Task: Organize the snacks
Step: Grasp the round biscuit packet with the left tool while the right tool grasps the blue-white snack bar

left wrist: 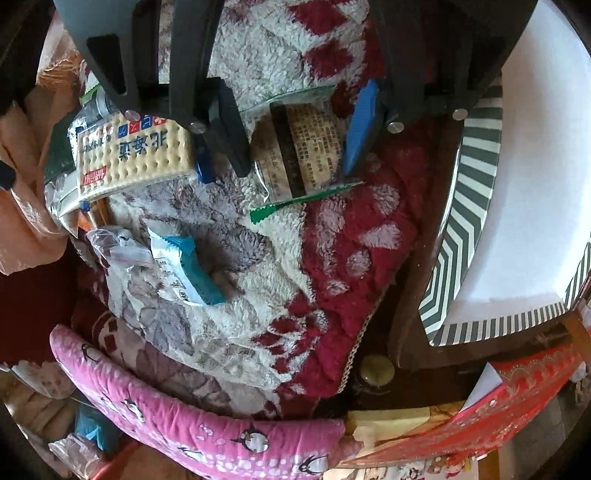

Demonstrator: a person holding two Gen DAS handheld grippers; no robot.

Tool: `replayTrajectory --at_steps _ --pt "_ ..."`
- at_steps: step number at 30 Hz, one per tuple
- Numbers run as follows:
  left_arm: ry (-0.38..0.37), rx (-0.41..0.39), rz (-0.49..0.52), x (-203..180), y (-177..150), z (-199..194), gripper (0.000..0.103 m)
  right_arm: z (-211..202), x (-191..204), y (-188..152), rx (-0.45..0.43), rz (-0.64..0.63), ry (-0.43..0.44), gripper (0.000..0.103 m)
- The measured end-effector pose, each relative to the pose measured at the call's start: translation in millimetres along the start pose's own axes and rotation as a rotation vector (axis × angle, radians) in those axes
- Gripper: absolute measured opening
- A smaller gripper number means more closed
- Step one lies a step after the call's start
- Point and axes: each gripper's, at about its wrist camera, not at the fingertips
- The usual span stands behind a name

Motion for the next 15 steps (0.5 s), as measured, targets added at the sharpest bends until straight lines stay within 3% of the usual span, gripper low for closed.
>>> replayTrajectory --at_steps 7,15 --pt "0.033 -0.047 0.039 -3.8 -3.9 -20.9 0.049 38.8 10.1 24.1 0.003 0.014 -0.007 0.093" --pt "0.038 -0.092 0.006 12.0 -9.4 -60.1 0.049 100.8 29.4 69.0 0.037 0.016 -0.031 0.078"
Point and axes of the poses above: each gripper's, at about its wrist camera, not at the fingertips, and z roughly the way its jaws point, x to its left, y to its top, and after that the axes turned 10 degrees about z, right-handed
